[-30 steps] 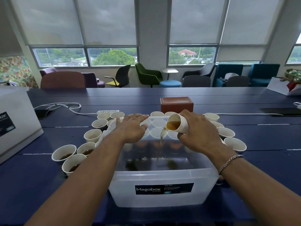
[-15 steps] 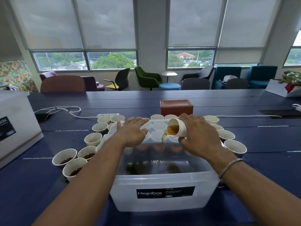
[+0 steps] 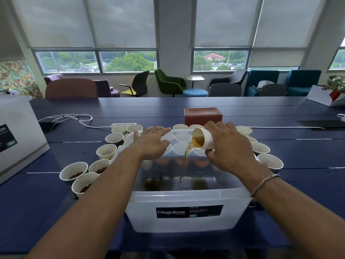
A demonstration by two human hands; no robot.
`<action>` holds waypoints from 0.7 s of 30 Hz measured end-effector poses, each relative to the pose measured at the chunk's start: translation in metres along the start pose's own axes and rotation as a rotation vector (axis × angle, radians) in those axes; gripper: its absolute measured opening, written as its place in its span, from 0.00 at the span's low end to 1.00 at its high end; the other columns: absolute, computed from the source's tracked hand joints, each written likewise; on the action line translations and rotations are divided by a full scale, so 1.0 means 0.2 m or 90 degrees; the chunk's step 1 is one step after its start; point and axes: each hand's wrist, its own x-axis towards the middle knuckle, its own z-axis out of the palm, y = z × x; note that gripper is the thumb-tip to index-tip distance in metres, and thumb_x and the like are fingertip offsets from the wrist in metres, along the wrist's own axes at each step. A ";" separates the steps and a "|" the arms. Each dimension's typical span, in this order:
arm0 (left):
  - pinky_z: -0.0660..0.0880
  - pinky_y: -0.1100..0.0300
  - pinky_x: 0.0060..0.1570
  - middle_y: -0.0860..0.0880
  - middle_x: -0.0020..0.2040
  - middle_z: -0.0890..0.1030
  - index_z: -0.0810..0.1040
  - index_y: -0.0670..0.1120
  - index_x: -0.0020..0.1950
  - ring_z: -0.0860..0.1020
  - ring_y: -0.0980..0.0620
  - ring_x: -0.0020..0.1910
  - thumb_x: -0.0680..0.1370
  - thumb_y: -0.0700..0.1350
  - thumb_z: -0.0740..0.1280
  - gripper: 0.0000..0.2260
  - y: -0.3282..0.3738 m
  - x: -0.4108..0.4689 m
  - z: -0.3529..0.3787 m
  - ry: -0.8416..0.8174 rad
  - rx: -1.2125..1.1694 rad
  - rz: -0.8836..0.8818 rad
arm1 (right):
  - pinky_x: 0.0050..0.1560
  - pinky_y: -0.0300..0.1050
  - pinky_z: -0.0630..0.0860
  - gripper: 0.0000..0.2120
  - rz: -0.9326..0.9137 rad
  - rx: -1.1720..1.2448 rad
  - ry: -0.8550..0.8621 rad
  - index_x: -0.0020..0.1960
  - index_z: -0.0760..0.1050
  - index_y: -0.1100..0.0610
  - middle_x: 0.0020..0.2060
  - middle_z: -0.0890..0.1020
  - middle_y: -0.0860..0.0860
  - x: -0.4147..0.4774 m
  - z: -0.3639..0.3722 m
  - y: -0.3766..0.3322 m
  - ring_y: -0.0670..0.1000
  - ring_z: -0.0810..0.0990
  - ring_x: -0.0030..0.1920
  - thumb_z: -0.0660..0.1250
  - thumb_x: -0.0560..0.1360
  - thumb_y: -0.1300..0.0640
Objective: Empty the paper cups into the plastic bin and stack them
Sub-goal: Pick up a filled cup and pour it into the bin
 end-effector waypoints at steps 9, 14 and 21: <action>0.41 0.35 0.74 0.54 0.81 0.53 0.55 0.60 0.78 0.50 0.48 0.80 0.83 0.57 0.56 0.24 0.00 0.00 0.01 0.003 0.007 -0.002 | 0.57 0.50 0.76 0.33 -0.024 -0.024 0.014 0.69 0.62 0.47 0.65 0.74 0.48 -0.01 -0.02 -0.01 0.50 0.71 0.63 0.73 0.70 0.44; 0.42 0.34 0.75 0.54 0.81 0.53 0.55 0.60 0.79 0.50 0.47 0.80 0.82 0.54 0.60 0.26 -0.01 0.01 0.01 0.001 0.007 -0.001 | 0.59 0.50 0.75 0.34 -0.049 -0.056 0.016 0.70 0.62 0.47 0.66 0.72 0.49 -0.01 -0.03 -0.02 0.52 0.70 0.64 0.73 0.70 0.44; 0.43 0.34 0.75 0.54 0.81 0.54 0.55 0.60 0.79 0.51 0.48 0.80 0.82 0.54 0.61 0.27 -0.01 0.01 0.01 0.007 0.010 0.008 | 0.62 0.53 0.73 0.36 -0.060 -0.073 0.027 0.71 0.64 0.48 0.66 0.73 0.51 -0.02 -0.02 -0.02 0.54 0.70 0.65 0.76 0.68 0.45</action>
